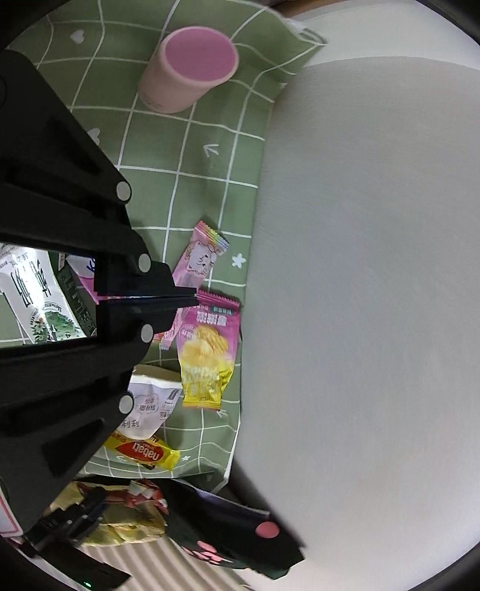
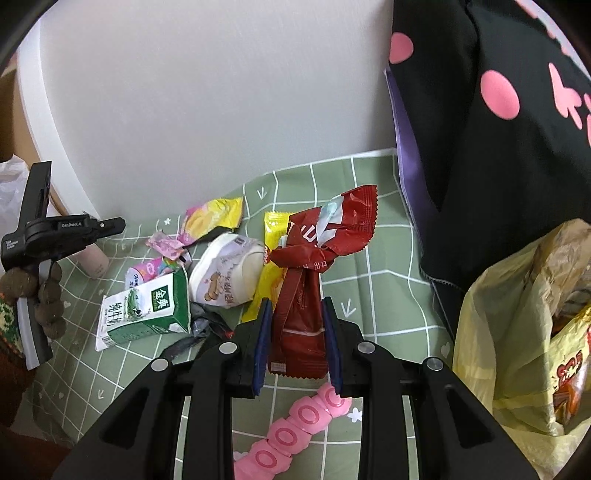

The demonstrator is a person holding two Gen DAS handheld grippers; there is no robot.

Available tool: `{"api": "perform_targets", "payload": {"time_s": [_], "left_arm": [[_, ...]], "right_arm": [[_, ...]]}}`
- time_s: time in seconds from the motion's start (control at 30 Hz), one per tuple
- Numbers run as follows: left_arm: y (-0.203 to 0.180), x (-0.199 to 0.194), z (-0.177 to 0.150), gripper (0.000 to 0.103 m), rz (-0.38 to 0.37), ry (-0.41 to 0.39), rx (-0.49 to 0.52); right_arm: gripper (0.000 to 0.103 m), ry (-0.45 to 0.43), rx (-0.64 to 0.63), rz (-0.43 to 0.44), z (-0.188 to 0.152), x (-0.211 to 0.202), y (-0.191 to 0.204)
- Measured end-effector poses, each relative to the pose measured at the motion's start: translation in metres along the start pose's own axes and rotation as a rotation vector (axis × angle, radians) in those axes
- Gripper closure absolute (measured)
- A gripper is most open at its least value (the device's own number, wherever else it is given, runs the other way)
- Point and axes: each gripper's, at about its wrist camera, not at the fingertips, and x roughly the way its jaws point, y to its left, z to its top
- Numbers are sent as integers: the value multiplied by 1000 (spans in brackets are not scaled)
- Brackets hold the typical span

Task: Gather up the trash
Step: 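Grasp the pink rainbow-topped candy wrapper with the left gripper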

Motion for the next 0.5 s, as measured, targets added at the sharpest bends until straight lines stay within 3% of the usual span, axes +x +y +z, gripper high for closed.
{"api": "perform_targets", "payload": {"time_s": [0.1, 0.13, 0.17, 0.2, 0.27, 0.5], "left_arm": [[21, 1, 1, 100, 8, 28, -57], [26, 5, 0, 88, 8, 48, -89], [32, 13, -2, 68, 10, 73, -127], [37, 20, -4, 61, 5, 96, -167], [39, 32, -6, 58, -3, 112, -207], [32, 82, 12, 58, 110, 147, -285]], "right_arm": [[77, 4, -1, -2, 0, 0, 0], [77, 7, 2, -1, -2, 0, 0], [77, 10, 3, -1, -3, 1, 0], [77, 14, 4, -1, -5, 1, 0], [77, 23, -1, -1, -8, 2, 0], [77, 44, -12, -20, -14, 9, -4]]}}
